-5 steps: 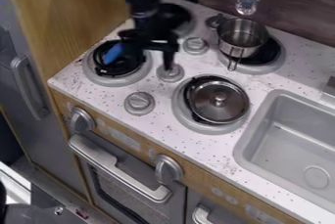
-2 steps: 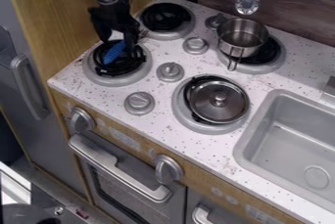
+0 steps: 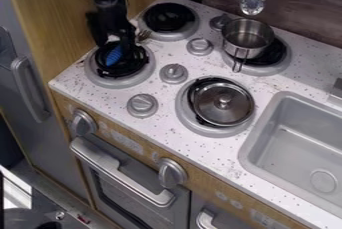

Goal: Move the blue fork from the left burner to the top of the table

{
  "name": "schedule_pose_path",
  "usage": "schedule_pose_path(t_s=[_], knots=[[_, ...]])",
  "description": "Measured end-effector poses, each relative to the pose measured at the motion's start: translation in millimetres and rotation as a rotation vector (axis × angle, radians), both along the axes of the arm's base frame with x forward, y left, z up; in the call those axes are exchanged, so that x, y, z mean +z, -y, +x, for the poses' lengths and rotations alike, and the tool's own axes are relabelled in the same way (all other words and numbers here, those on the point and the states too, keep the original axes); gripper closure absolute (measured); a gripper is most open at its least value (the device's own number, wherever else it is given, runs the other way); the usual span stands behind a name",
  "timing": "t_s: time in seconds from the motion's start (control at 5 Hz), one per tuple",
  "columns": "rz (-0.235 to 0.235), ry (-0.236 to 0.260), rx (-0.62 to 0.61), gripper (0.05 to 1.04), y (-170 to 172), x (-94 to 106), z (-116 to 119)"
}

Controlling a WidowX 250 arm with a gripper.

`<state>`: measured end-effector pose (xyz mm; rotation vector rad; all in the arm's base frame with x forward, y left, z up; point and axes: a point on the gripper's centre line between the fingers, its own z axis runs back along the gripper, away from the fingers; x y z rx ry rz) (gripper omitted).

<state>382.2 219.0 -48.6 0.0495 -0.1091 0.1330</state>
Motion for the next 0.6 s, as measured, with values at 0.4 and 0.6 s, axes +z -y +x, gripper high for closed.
schedule_pose_path(t_s=[0.4, 0.6], knots=[[-0.008, -0.015, -0.023, 0.387, 5.6, -5.7, 6.7], [-0.006, -0.014, -0.028, 0.607, 6.5, -6.3, 6.1]])
